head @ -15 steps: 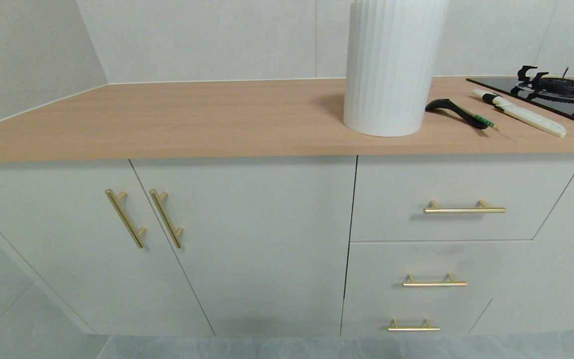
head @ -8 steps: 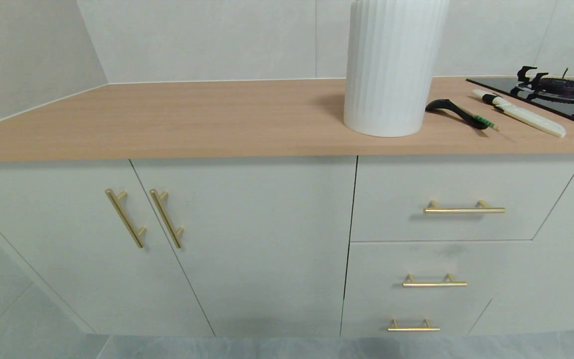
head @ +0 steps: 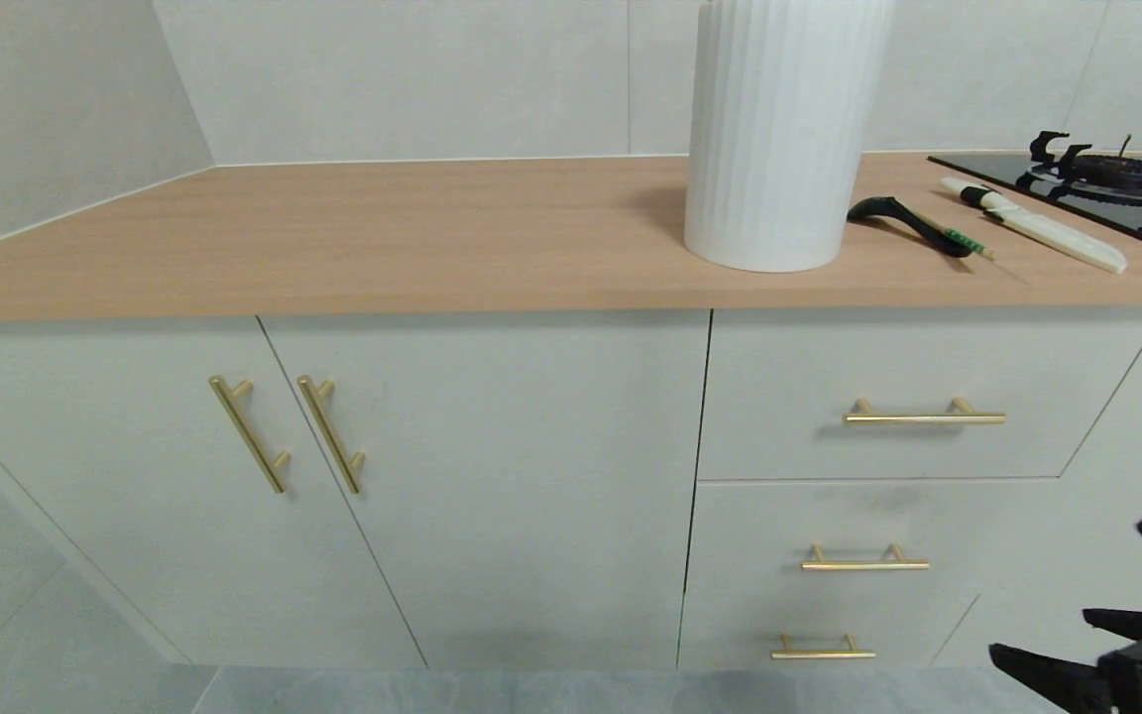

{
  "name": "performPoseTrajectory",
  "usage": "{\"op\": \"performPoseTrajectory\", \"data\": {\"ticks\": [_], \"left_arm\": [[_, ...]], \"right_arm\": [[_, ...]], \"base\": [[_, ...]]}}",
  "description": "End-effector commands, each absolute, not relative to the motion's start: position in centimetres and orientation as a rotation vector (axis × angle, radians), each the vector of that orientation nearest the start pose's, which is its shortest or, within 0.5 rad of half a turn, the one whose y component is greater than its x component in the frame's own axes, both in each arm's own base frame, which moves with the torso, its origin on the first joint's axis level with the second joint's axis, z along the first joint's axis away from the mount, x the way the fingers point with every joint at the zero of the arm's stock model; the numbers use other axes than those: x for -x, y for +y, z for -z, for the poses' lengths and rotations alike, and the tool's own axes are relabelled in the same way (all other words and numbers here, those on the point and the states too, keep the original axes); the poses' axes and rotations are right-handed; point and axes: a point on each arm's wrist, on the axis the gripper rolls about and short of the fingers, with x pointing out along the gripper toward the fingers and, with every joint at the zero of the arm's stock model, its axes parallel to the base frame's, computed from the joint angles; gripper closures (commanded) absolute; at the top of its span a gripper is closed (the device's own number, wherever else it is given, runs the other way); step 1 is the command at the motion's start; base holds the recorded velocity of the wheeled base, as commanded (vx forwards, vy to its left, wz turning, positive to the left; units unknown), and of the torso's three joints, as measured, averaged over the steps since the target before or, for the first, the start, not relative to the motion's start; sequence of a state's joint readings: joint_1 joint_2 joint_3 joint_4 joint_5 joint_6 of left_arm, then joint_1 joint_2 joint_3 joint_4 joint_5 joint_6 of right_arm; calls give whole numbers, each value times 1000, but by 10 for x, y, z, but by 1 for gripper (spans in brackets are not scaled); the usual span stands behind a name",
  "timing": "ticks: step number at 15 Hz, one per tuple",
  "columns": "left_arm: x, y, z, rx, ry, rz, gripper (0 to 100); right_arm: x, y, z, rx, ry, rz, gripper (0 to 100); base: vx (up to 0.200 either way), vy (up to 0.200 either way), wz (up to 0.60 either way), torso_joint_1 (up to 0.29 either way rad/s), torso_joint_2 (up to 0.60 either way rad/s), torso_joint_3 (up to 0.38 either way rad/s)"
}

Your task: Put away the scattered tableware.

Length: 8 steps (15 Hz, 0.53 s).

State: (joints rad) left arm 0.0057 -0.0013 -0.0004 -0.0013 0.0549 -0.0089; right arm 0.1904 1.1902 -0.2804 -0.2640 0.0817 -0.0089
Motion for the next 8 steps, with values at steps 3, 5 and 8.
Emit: {"op": "performPoseTrajectory", "data": {"ticks": [3,5,8], "left_arm": [[23,1,-76,9,-2,-61,0],[23,1,-76,9,-2,-61,0],[23,1,-76,9,-2,-61,0]], "right_arm": [[-226,49,-39,60,796,-267,0],[-241,50,-22,59,752,-248,0],[-256,43,-16,50,706,-203,0]], "base": [[0,0,0,0,0,0],[0,0,0,0,0,0],[0,0,0,0,0,0]]}}
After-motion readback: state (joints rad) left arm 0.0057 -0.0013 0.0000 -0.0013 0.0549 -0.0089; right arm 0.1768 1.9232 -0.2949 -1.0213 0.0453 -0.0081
